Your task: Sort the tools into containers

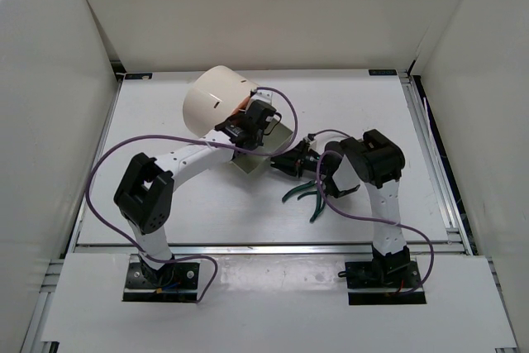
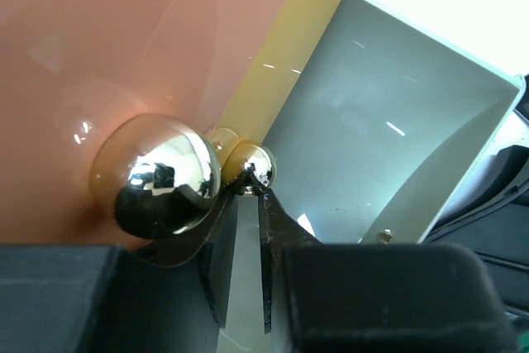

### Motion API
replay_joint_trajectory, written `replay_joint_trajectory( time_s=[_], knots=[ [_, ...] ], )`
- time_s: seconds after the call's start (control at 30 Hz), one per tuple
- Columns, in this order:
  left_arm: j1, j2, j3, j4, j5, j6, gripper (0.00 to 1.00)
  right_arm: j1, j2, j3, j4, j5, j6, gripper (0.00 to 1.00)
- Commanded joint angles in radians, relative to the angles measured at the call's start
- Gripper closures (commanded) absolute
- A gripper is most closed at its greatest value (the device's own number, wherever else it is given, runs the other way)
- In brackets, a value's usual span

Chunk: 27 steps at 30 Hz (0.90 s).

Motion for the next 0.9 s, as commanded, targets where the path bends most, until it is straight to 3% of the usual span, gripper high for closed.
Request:
replay_joint_trajectory(
  time_s=[0.0, 0.23, 0.3, 0.37, 0.57, 0.7, 0.87],
  knots=[
    [0.054, -0.038, 0.01, 0.015, -0.056, 0.007, 0.72, -0.016, 0.026, -0.059, 0.224, -0.052, 0.01, 1.0],
    [0.054, -0.041, 0.016, 0.012, -0.052, 0.01, 0.72, -0.016, 0.032, -0.048, 0.224, -0.058, 0.02, 1.0],
    [0.052, -0.044, 0.019, 0.012, -0.046, 0.01, 0.72, -0.016, 0.029, -0.048, 0.219, -0.055, 0.02, 0.89],
    [0.057, -0.056, 0.019, 0.018, -0.034, 0.013, 0.7, -0.016, -0.008, -0.069, 0.184, -0.041, 0.007, 0.67],
    [0.05, -0.117, 0.025, 0.043, 0.041, 0.031, 0.63, -0.034, -0.238, -0.111, -0.158, -0.023, -0.213, 0.44],
    [0.052, -0.178, 0.01, 0.086, 0.101, 0.041, 0.56, -0.041, -0.4, -0.102, -0.551, 0.035, -0.394, 0.33],
    [0.061, -0.246, -0.014, 0.123, 0.184, 0.044, 0.46, -0.034, -0.523, -0.047, -0.917, 0.088, -0.594, 0.28]
  ],
)
